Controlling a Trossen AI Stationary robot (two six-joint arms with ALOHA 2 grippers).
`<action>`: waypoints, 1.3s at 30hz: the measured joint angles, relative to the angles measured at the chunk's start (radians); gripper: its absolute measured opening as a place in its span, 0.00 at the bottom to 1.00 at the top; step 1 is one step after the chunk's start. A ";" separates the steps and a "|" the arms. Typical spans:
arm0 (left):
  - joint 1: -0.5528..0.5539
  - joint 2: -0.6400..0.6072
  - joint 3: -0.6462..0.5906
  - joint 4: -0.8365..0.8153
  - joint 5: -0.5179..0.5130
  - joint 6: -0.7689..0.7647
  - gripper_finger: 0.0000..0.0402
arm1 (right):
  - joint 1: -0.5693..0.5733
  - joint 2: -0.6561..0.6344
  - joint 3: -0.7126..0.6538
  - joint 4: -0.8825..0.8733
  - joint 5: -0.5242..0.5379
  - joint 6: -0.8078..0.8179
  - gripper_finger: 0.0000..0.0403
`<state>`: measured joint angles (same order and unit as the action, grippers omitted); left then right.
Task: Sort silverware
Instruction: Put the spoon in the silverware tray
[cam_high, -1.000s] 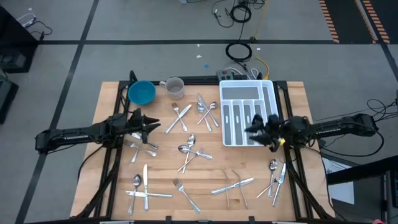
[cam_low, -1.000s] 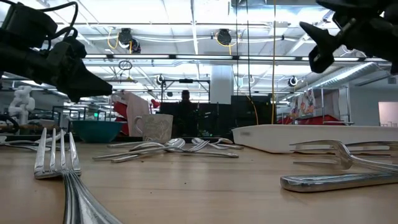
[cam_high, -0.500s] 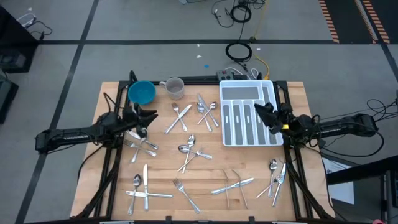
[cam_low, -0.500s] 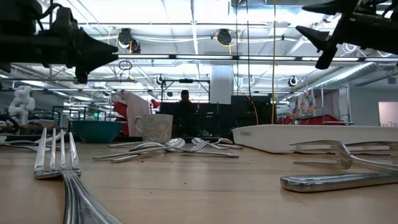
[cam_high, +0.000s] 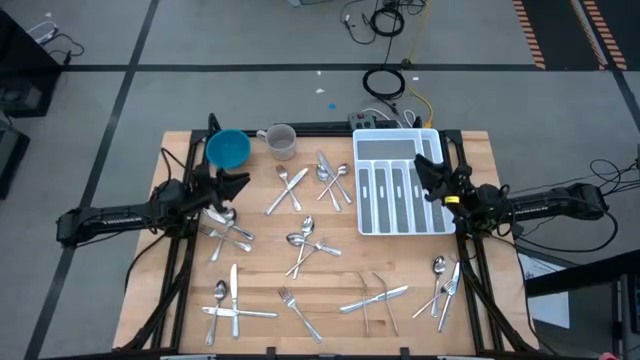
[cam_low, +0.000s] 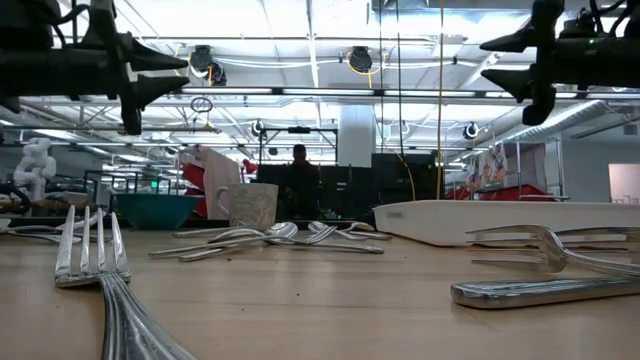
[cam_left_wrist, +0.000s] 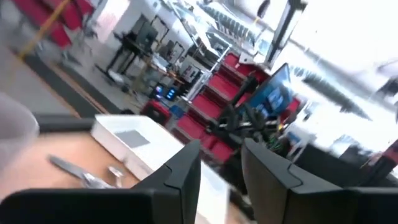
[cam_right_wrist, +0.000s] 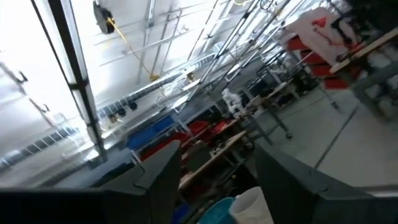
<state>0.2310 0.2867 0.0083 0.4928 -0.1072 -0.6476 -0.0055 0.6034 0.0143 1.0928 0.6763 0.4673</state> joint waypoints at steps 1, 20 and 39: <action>-0.001 0.001 0.005 0.000 0.011 -0.023 0.30 | 0.000 0.000 0.000 -0.003 -0.011 0.014 0.49; -0.057 0.269 0.930 -0.952 0.100 -0.001 0.30 | 0.001 0.044 0.833 -1.279 -0.312 -0.352 0.49; -0.057 0.601 0.922 -1.658 0.144 0.075 0.37 | 0.001 0.124 1.080 -1.830 -0.278 -0.305 0.49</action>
<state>0.1738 0.8881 0.9303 -1.1656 0.0370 -0.5722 -0.0048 0.7272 1.0943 -0.7376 0.3986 0.1621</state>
